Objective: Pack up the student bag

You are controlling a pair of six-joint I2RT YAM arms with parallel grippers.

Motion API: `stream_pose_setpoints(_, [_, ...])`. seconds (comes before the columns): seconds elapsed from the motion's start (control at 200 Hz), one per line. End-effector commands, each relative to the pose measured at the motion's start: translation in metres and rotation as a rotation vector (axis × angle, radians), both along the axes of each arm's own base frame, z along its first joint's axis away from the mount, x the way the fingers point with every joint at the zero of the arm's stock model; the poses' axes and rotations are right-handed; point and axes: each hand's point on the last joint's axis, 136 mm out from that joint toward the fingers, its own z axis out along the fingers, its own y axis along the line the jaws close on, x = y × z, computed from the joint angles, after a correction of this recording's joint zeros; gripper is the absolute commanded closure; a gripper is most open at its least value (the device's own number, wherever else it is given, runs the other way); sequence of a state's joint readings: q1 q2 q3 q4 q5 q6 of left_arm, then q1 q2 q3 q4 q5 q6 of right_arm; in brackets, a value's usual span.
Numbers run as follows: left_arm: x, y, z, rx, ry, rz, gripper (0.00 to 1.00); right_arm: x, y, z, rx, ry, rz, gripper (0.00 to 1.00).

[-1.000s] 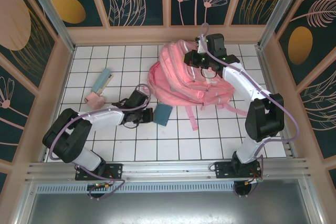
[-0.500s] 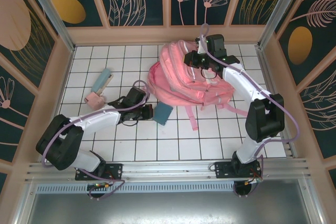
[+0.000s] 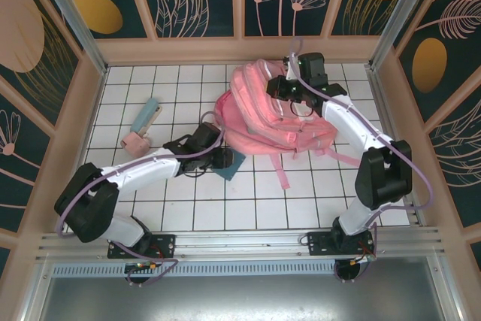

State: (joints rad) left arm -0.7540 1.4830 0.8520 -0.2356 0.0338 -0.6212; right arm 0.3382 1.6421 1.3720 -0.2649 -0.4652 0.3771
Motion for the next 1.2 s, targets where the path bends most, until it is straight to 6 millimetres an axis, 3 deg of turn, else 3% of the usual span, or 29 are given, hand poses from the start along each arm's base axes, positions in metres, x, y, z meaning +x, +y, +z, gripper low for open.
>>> stream_pose_setpoints(0.0, [0.001,-0.002,-0.007,0.133,-0.041,-0.017,0.53,-0.001,-0.013,0.011,0.012,-0.029,-0.04,1.0])
stream_pose_setpoints(0.18, [-0.009,-0.009,-0.028,0.315,-0.075,-0.073,0.51,-0.002,-0.014,0.009,0.015,-0.024,-0.043,1.0])
stream_pose_setpoints(0.215, [-0.004,-0.017,-0.022,0.322,-0.101,-0.077,0.51,-0.002,-0.015,0.009,0.015,-0.024,-0.045,1.0])
stream_pose_setpoints(0.405, [-0.012,-0.018,-0.039,0.394,-0.096,-0.149,0.44,-0.001,-0.014,0.009,0.022,-0.023,-0.041,1.0])
stream_pose_setpoints(0.425, [-0.014,-0.017,-0.05,0.421,-0.08,-0.162,0.43,-0.001,-0.014,0.008,0.022,-0.019,-0.042,1.0])
stream_pose_setpoints(0.535, [-0.021,-0.02,-0.062,0.475,-0.078,-0.219,0.36,0.0,-0.013,0.007,0.026,-0.016,-0.041,1.0])
stream_pose_setpoints(0.665, [-0.025,-0.016,-0.079,0.547,-0.07,-0.255,0.37,0.001,-0.013,0.007,0.025,-0.013,-0.042,1.0])
stream_pose_setpoints(0.765, [-0.024,-0.011,-0.085,0.584,-0.071,-0.258,0.46,0.002,-0.013,0.007,0.02,-0.012,-0.044,1.0])
stream_pose_setpoints(0.996, [-0.02,-0.004,-0.071,0.609,-0.099,-0.238,0.91,0.005,-0.013,0.006,0.017,-0.008,-0.042,1.0])
stream_pose_setpoints(1.196, [-0.017,0.006,-0.042,0.6,-0.144,-0.177,1.0,0.007,-0.013,0.014,0.016,-0.022,-0.038,1.0])
